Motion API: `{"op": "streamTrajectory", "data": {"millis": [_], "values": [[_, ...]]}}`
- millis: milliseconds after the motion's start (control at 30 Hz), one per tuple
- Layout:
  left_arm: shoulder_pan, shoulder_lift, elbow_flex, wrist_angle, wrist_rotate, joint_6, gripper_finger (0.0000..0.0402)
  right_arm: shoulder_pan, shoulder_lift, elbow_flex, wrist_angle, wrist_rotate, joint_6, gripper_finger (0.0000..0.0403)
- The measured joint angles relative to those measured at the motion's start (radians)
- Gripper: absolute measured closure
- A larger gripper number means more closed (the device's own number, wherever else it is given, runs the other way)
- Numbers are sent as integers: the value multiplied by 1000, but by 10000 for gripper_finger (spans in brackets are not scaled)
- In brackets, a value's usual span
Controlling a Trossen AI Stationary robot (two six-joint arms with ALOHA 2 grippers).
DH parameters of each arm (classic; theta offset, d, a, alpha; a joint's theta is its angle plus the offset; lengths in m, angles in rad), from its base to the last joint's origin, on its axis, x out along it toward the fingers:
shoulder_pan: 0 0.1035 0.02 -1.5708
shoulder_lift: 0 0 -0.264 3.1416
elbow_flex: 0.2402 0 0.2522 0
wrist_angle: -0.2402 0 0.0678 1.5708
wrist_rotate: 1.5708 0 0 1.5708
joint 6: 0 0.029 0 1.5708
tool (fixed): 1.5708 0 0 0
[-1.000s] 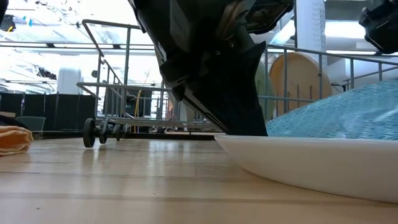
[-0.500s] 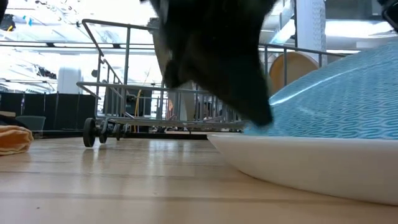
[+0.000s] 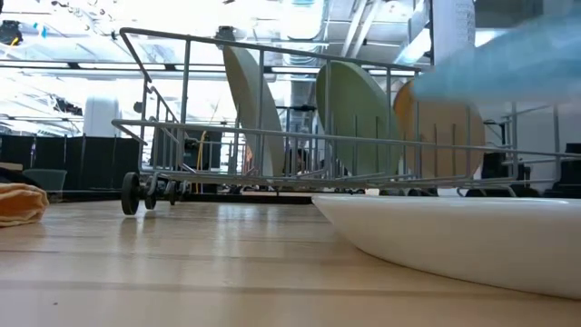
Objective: Sort dishes
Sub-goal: Put the blue patterned plate in the dish rack
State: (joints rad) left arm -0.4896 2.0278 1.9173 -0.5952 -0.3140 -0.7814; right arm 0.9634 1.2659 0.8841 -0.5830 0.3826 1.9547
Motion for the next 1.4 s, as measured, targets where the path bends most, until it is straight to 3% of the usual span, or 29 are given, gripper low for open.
{"op": "streamTrajectory", "data": {"millis": [267, 433, 733, 900, 1000, 1100, 1233, 1400], "values": [[13, -102, 178, -148, -260, 16, 401, 60, -164, 0, 113, 73, -165, 401], [13, -187, 232, -230, -482, 31, 401, 46, -302, 1, 183, 189, -337, 401], [18, -332, 233, -235, -798, 163, 401, -137, -504, 4, 356, 510, -739, 401], [59, -378, 233, -297, -896, 235, 401, -259, -550, 6, 421, 684, -897, 401], [108, -401, 233, -383, -900, 169, 401, -328, -551, 52, 417, 746, -965, 401], [178, -421, 233, -499, -864, 9, 401, -374, -524, 140, 423, 786, -1087, 401], [289, -441, 232, -600, -669, -102, 401, -430, -469, 271, 414, 803, -1229, 401], [361, -441, 232, -615, -465, 0, 401, -462, -412, 412, 273, 800, -1292, 401]]}}
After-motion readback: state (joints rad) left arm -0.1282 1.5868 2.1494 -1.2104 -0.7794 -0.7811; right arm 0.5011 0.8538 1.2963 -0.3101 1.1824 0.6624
